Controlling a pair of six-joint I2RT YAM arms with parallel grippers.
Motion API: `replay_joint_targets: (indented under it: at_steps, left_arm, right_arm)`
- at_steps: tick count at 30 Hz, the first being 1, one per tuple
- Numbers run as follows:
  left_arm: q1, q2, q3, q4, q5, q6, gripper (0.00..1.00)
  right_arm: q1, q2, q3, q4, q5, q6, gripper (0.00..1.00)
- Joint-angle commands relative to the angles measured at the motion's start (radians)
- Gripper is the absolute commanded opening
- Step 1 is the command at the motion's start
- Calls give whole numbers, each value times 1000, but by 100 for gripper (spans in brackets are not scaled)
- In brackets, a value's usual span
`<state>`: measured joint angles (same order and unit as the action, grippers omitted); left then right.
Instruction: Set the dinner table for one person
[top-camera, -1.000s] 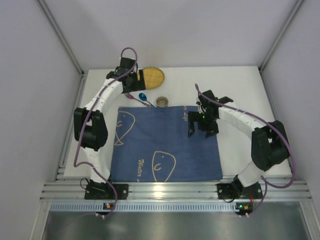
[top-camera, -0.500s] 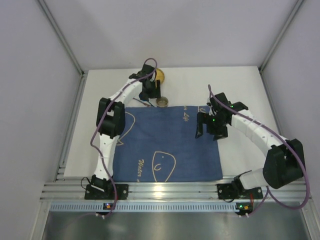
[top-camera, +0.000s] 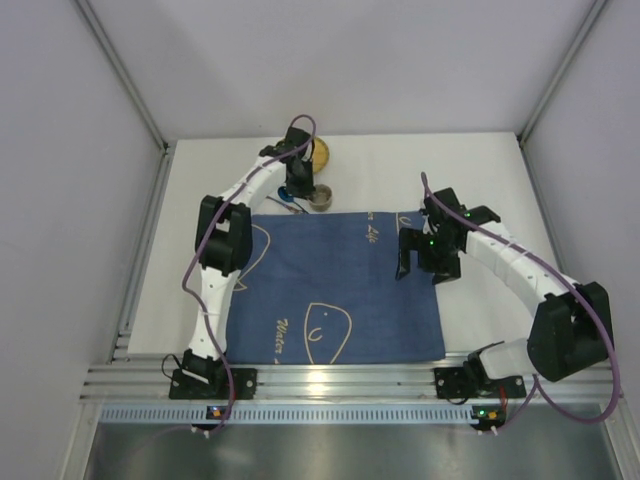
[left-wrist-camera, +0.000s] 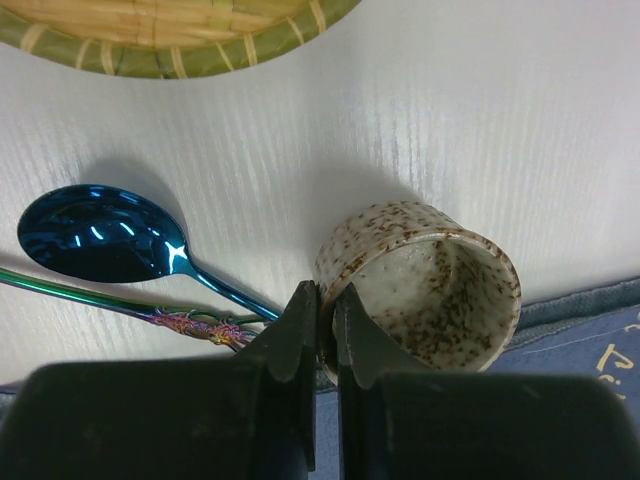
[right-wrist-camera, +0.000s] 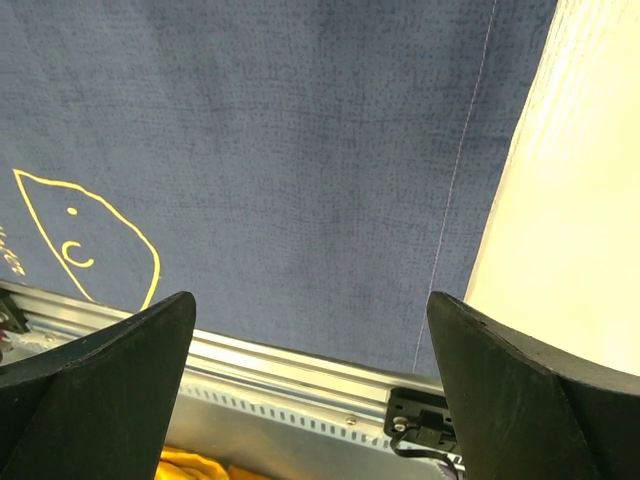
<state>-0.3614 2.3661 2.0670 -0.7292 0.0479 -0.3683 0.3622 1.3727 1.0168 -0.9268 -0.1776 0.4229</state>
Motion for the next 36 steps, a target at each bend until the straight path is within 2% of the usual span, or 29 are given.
replay_joint_targets:
  at_steps: [1,10,14,22,25,27,28,31,36]
  left_arm:
    - [2,-48,70,4,7,-21,0]
    - [-66,-254,36,7,-5,-80,0]
    - [-140,-384,-79,1,-64,-87,0]
    - [-365,-557,-228,-33,-209,-121,0]
    - [-448,-600,-248,-68,-273,-147,0]
    - [-494,-620,-260,-79,-308,-170,0]
    - [-505,-639,-275,-81,-316,-181,0]
    - [-537,-668,-306,-87,-339,-219,0]
    - [-560,-680,-320,-88,-356,-239,0]
  right_arm:
    - [-14,5,86,-7,1,-7,100]
    - [-11,35,408,65,-94,25,100]
    - [-12,80,528,85,-134,48,100]
    - [12,124,563,114,-109,69,97]
    - [14,117,539,120,-86,74,88]
    - [17,100,504,117,-66,76,73]
    - [15,91,470,118,-51,74,58]
    - [20,46,392,114,-30,70,37]
    - [23,-30,295,114,-22,66,36]
